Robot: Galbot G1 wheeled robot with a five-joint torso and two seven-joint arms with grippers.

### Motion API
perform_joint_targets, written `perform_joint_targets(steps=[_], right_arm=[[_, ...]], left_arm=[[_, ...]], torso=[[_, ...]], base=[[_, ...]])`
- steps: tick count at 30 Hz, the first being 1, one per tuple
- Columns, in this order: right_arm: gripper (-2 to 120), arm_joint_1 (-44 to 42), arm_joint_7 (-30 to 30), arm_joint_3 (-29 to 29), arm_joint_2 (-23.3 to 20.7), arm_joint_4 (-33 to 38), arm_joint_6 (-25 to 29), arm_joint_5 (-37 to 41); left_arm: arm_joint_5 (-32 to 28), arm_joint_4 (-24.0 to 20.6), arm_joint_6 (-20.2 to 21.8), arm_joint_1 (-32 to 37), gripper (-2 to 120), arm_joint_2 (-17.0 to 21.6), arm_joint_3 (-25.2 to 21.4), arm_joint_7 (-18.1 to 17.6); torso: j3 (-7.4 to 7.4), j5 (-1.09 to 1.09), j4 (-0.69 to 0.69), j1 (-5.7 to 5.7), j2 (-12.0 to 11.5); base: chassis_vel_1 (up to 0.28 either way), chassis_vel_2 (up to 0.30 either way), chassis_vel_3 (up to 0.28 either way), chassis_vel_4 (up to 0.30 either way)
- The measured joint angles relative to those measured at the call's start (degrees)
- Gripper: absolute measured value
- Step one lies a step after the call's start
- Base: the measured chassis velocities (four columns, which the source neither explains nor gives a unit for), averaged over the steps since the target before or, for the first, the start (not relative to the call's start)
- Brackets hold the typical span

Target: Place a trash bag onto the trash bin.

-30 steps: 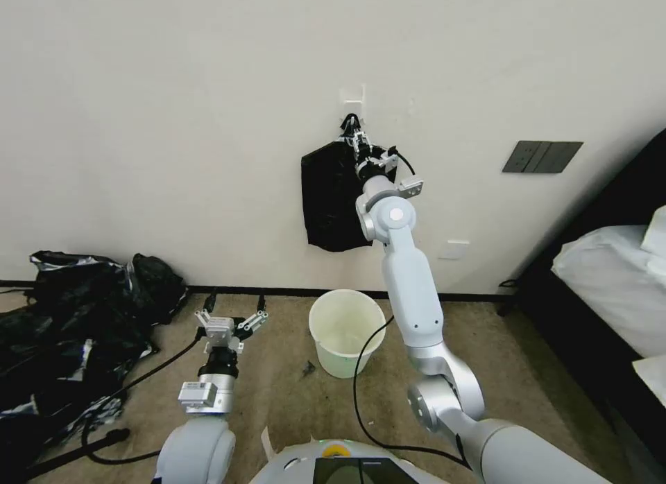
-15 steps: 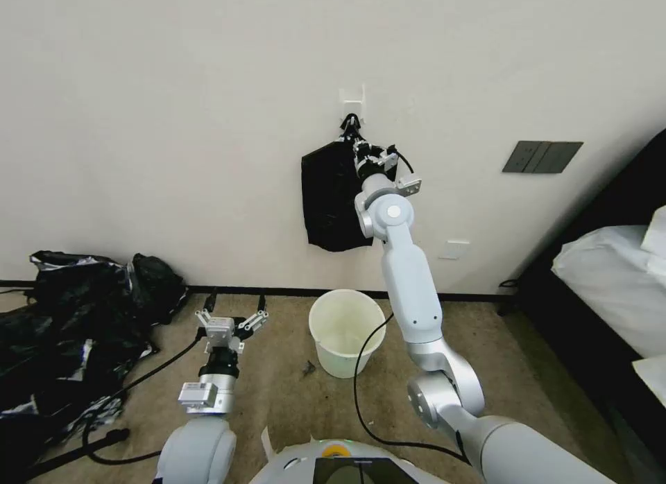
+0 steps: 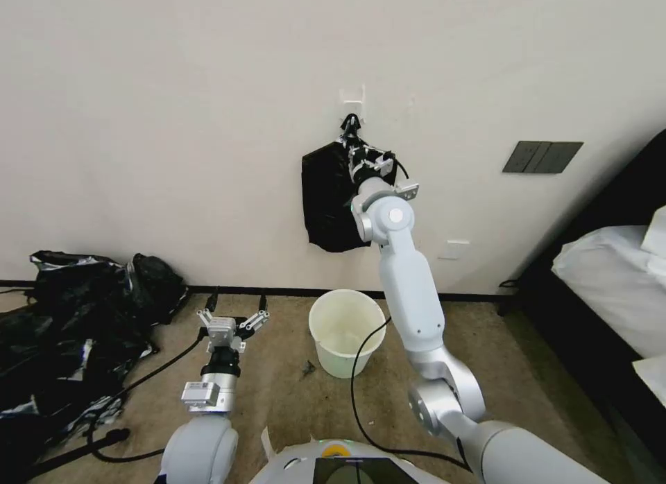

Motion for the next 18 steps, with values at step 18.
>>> perform_joint_targets(steps=[18], right_arm=[[0,-17.6,0.9,-4.7,-9.2,14.2,-1.0,0.7]], left_arm=[[0.0,2.0,-1.4,-0.8,100,-0.1,0.2,0.1]], torso=[[0.0,0.01,-0.01,0.0,0.0]], base=[[0.0,0.0,0.0,0.0]])
